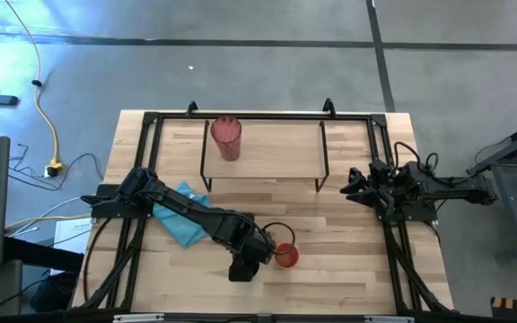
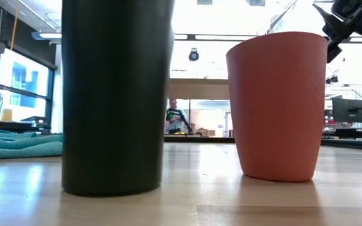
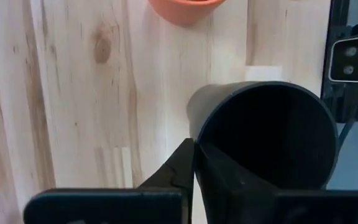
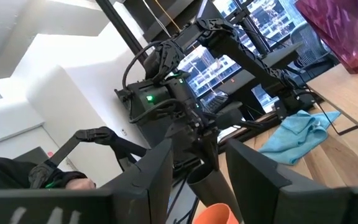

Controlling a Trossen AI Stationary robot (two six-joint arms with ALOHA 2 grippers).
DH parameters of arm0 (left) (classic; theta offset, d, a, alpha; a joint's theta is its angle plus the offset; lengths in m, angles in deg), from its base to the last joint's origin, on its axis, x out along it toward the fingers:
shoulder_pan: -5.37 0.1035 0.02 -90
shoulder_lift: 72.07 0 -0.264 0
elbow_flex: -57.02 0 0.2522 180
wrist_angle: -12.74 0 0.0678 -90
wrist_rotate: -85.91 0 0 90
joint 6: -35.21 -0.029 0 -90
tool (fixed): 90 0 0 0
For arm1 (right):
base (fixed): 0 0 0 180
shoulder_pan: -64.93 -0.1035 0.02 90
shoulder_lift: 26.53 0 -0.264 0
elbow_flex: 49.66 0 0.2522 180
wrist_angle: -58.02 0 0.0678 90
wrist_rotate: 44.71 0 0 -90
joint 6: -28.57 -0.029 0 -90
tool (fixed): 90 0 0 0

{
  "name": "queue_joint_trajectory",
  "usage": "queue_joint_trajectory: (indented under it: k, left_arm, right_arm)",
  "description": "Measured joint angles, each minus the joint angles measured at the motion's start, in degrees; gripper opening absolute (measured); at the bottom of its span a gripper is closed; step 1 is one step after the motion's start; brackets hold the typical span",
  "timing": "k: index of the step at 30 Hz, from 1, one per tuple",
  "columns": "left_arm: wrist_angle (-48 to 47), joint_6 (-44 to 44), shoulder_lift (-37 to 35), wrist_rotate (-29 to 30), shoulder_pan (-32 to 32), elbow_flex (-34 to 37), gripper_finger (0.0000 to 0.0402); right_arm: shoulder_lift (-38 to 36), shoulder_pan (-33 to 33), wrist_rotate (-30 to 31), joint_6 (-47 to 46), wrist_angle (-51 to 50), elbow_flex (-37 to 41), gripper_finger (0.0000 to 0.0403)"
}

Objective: Stack small to large cups/mugs on shelf
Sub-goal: Put the black cup on the shelf

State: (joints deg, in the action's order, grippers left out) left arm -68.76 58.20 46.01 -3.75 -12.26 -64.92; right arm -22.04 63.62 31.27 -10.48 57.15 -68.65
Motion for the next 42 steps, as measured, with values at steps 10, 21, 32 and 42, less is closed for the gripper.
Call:
queue_joint_trajectory:
  k: [10, 21, 32, 42]
  left_arm:
    - [-8.5, -0.8, -0.5, 1.1, 2.0, -5.8, 0.0001]
    - [-19.3, -5.6, -0.5, 2.4, 8.1, -23.4, 0.0000]
    - [-21.5, -8.3, -2.8, 3.6, 16.9, -26.8, 0.0000]
    - [-17.8, -13.2, -2.9, 5.2, 21.9, -26.8, 0.0000]
  right_arm:
    - [0.0, 0.0, 0.5, 1.8, -0.2, 0.0, 0.0142]
    - [0.0, 0.0, 0.8, 2.0, -0.2, 0.0, 0.0142]
    - [0.9, 0.0, 2.0, 4.6, -0.9, 0.0, 0.0142]
    - [1.6, 0.0, 2.6, 4.5, -1.5, 0.0, 0.0142]
